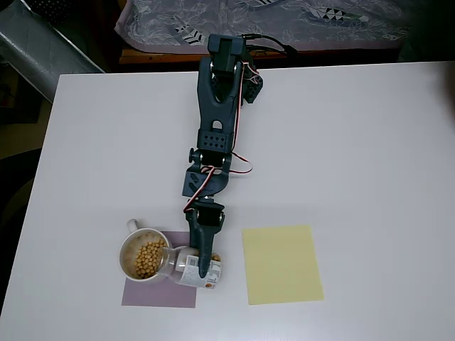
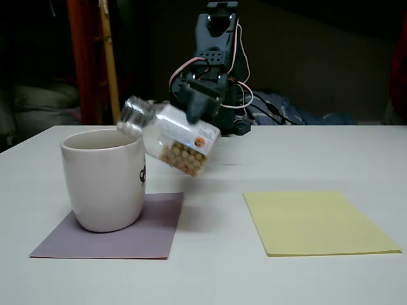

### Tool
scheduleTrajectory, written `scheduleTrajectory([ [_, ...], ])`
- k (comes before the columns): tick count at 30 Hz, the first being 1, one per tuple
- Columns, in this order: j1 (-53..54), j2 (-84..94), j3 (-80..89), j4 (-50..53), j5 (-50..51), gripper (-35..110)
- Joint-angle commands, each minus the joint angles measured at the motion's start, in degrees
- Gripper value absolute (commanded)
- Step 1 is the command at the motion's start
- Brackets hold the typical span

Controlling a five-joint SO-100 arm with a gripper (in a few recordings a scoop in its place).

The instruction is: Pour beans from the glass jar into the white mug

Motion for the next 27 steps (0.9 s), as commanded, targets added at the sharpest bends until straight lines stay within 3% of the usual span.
scheduleTrajectory([
  [1,1.7,2.1,-1.8,-0.8,3.0,0],
  [13,4.5,3.3,-1.8,1.7,10.6,0],
  [27,4.1,7.9,-1.8,10.8,26.7,0],
])
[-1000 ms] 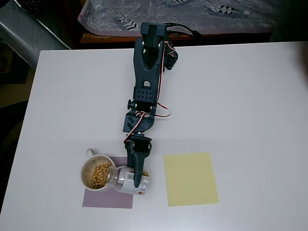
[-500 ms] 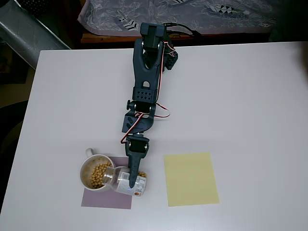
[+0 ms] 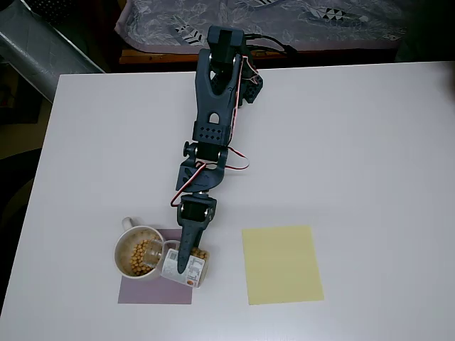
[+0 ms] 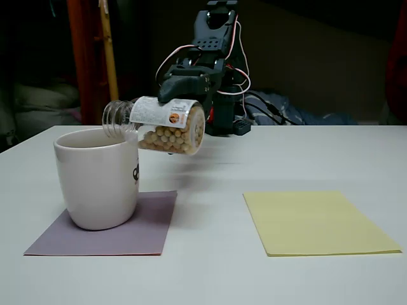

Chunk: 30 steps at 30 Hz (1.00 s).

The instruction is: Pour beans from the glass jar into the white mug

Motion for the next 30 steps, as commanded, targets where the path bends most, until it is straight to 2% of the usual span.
scheduleTrajectory([
  [1,1.5,3.3,0.1,0.9,3.2,0],
  [30,1.1,2.8,-1.8,7.9,18.1,0],
])
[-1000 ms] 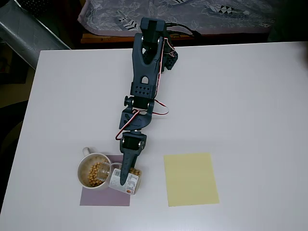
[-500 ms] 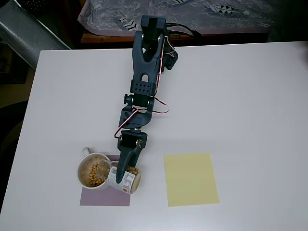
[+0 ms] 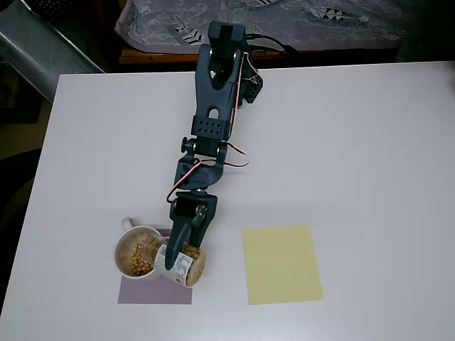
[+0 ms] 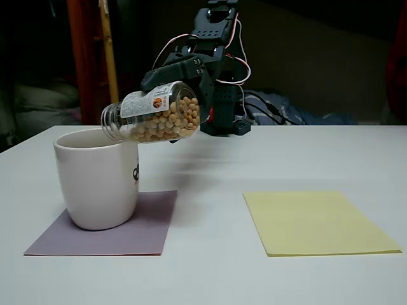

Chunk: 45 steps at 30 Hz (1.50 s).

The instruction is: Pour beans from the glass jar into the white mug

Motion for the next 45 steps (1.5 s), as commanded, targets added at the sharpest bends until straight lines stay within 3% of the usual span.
scheduleTrajectory([
  [1,1.1,0.4,1.0,0.5,1.3,0],
  [45,0.4,-1.2,-3.6,6.0,12.8,0],
])
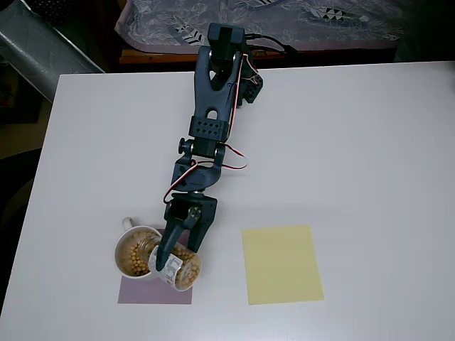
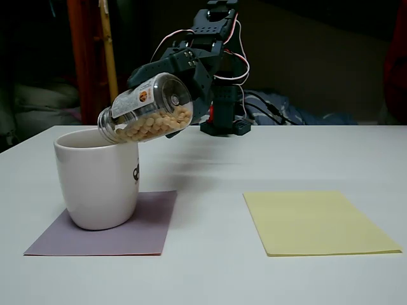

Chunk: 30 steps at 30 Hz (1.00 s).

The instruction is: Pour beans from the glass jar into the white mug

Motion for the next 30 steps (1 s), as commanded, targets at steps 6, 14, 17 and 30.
scheduleTrajectory([
  [6,-0.4,0.6,-0.9,3.8,2.9,0],
  [14,-0.7,-0.3,-2.4,4.7,4.0,0],
  [17,-0.9,-0.7,-2.5,4.7,4.4,0],
  [30,-1.3,-1.8,-3.9,4.7,3.9,0],
])
